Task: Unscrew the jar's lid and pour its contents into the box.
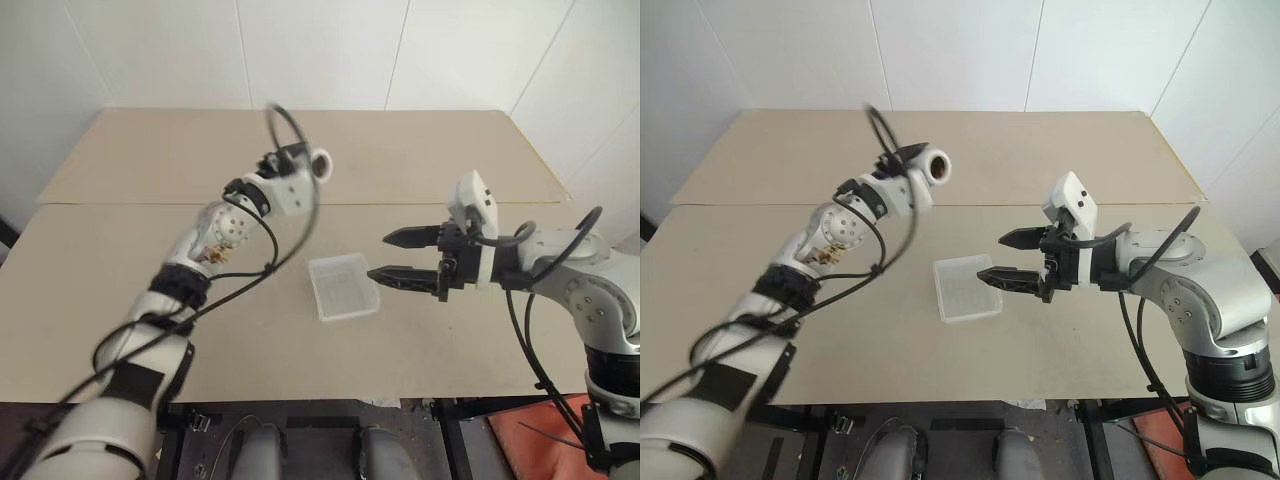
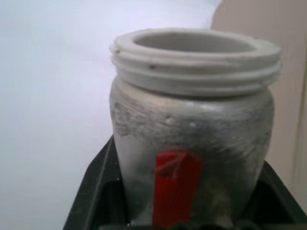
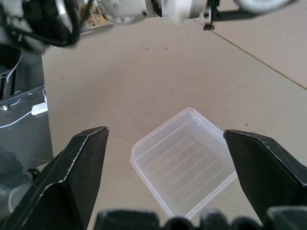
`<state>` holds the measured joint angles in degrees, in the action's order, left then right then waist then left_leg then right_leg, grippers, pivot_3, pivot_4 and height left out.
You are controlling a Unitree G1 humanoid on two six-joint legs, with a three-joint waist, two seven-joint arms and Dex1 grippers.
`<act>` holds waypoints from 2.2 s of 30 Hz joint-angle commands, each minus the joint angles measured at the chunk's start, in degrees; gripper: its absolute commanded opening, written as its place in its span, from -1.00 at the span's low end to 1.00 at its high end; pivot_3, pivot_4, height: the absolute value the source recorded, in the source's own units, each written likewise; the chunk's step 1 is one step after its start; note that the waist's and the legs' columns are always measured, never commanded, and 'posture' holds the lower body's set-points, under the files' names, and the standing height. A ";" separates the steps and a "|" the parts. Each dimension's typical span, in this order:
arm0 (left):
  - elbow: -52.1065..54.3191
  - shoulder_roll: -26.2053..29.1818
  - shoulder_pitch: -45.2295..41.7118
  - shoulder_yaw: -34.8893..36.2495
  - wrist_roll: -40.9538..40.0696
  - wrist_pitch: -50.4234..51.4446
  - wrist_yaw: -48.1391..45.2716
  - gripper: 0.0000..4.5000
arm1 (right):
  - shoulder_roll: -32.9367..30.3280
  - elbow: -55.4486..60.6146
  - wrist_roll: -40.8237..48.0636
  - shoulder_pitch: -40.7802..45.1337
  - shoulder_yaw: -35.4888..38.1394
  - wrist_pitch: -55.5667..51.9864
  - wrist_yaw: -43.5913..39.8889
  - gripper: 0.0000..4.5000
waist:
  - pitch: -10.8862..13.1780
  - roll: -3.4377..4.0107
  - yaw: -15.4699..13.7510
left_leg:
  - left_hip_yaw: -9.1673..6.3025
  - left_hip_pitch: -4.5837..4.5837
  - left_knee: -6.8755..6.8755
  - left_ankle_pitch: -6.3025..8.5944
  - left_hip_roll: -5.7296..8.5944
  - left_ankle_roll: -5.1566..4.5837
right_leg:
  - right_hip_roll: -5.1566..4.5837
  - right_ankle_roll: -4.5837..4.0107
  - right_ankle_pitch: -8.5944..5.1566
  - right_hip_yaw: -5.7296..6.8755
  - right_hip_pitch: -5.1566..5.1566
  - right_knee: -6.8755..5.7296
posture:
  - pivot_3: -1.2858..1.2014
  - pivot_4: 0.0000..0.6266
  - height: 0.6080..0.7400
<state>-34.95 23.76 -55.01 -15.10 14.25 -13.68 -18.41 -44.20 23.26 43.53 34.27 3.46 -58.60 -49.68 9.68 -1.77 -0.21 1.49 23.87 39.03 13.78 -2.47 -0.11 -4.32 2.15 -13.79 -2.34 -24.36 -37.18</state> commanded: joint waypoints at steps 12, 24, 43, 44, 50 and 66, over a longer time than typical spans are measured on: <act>32.59 -3.39 16.58 11.37 -17.85 39.70 -6.80 -0.14 | 1.86 2.89 1.33 -0.90 1.46 2.90 2.28 0.98 | 0.00 0.00 0.81 | -0.19 -0.15 0.07 -0.02 0.06 0.01 | 0.03 0.01 0.01 -0.01 0.14 0.07 | 0.03 -0.52 1.00; 7.24 17.74 -11.38 -28.40 51.49 -19.76 27.34 -0.14 | -0.52 1.10 -0.29 1.02 -0.71 5.07 -1.40 0.98 | -0.01 0.01 -0.67 | -0.18 -0.14 -0.06 -0.03 0.31 0.02 | -0.12 0.08 0.05 -0.05 0.20 0.32 | 0.03 -0.52 1.00; 11.39 12.67 -13.31 -35.28 70.48 -17.00 32.73 -0.14 | -0.50 3.29 1.95 -0.50 2.14 4.41 1.38 0.98 | -0.01 0.01 -0.45 | -0.16 0.08 0.00 -0.03 0.29 -0.01 | -0.14 0.15 0.06 -0.06 -0.01 0.08 | 0.03 -0.52 1.00; 11.44 12.45 -12.77 -34.26 69.05 -16.88 32.20 -0.14 | -0.52 3.28 1.67 -0.49 1.91 4.59 1.46 0.98 | -0.01 0.01 -0.48 | -0.16 0.08 0.01 -0.03 0.29 -0.01 | -0.14 0.15 0.06 -0.05 0.00 0.08 | 0.03 -0.52 1.00; 9.83 11.43 -6.67 -19.90 46.51 -13.86 19.75 -0.14 | -0.70 3.39 0.80 -0.98 1.77 5.78 1.17 0.98 | -0.01 0.01 -0.29 | -0.16 0.09 0.03 -0.03 0.26 -0.01 | -0.14 0.15 0.06 -0.05 -0.01 0.06 | 0.03 -0.52 1.00; 30.90 -11.73 16.62 22.16 -14.52 48.49 -8.73 -0.14 | -0.57 3.44 1.53 -1.36 2.21 6.31 1.07 0.98 | -0.02 0.02 0.81 | -0.33 -0.02 0.21 -0.04 0.25 -0.03 | -0.09 0.15 0.06 -0.02 0.13 0.05 | 0.03 -0.52 1.00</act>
<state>-8.19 12.18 -37.71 6.16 1.92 34.30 -27.61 -44.23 25.35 44.10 32.16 3.50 -53.86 -48.32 9.66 -1.75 0.61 1.15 23.85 39.24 13.75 -2.22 -0.14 -4.42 2.30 -13.73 -2.36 -24.23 -37.12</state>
